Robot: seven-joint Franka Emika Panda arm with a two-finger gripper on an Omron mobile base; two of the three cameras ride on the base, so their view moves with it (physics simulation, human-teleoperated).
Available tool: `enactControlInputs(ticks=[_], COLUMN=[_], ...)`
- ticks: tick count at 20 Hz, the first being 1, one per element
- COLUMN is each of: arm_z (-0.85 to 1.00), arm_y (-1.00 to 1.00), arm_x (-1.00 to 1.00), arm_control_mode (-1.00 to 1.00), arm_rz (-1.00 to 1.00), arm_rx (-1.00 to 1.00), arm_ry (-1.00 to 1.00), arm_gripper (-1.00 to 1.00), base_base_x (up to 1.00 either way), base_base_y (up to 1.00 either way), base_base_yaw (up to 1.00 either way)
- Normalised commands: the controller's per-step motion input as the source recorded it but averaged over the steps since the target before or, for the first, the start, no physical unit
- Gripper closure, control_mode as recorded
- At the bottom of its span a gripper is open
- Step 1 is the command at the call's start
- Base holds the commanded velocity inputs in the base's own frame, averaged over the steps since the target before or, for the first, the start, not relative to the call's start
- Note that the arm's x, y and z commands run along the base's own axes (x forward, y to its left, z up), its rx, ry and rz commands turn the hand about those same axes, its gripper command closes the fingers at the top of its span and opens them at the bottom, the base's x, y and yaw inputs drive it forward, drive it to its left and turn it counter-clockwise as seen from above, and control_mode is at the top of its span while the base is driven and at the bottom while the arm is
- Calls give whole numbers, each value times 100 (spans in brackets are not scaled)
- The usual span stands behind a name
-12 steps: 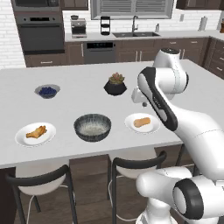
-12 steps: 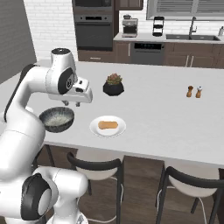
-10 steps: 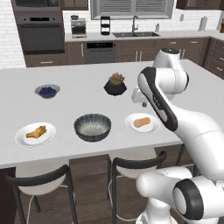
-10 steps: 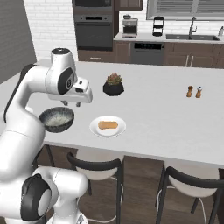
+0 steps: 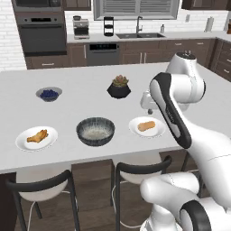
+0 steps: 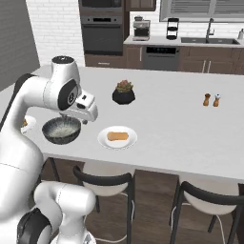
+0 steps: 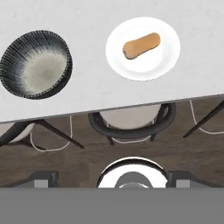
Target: Pick the chicken drumstick and squash from their plates and place them in the bowl. Then put the bowl in the fridge.
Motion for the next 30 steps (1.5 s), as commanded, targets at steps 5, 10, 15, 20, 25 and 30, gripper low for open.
enactControlInputs(ticks=[5,10,15,20,25,30], arm_z=[0,-2,-23,-49,-52,-53], arm_y=[-16,-56,-49,-17,-5,0], arm_x=[3,22,53,61,50,64], arm_control_mode=[-100,-100,-100,-100,-100,-100], arm_rz=[-48,-35,-17,-6,-2,-3], arm_rx=[9,13,16,0,0,0], arm_ry=[14,34,26,14,1,0], arm_gripper=[-100,-100,-100,-100,-100,-100], base_base_x=[0,0,0,0,0,0], base_base_y=[0,0,0,0,0,0], base_base_yaw=[0,0,0,0,0,0])
